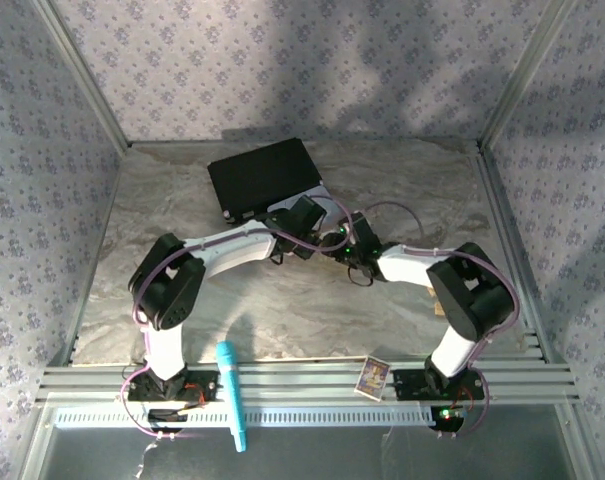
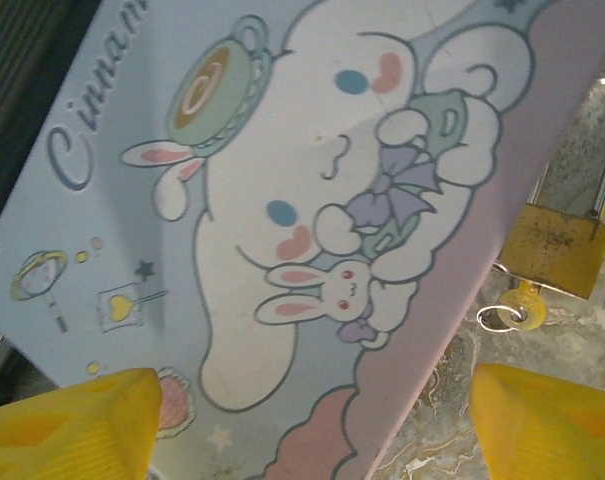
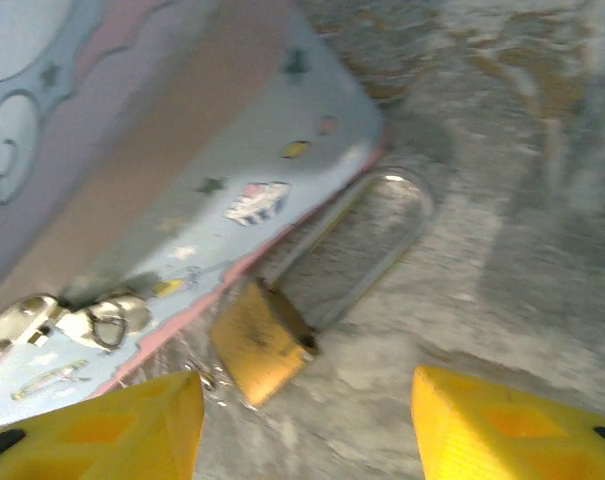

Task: Unlock a padlock with a key

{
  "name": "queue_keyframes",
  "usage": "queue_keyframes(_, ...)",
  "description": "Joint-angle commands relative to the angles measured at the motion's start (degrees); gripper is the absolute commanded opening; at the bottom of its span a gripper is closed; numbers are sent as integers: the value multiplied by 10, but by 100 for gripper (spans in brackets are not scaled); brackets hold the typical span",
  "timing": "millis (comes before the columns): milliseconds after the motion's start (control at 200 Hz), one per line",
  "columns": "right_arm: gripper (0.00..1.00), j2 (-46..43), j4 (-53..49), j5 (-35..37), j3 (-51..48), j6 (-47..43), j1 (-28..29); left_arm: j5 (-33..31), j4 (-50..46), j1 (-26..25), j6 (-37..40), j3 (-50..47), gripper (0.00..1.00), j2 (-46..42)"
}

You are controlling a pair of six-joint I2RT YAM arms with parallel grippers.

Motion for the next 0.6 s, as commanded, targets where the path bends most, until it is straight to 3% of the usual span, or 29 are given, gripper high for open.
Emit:
queue_keyframes(0, 60, 43, -70, 37, 49, -11, 16, -21, -4, 3, -47, 2, 83, -63)
queue_keyframes(155, 60, 89, -145, 141, 103, -1, 44, -29, 8, 3, -95, -61, 84, -146)
queue_keyframes(375, 58, 138, -182, 184, 137, -8, 57, -3, 23, 7, -131, -148, 84, -231)
queue_keyframes(525, 38, 120, -231, 219, 117, -19, 67, -7, 19, 9, -143, -182, 84, -252)
queue_keyframes(595, 34, 99, -238, 219, 98, -30, 65, -8, 22, 11, -149, -195, 85, -260)
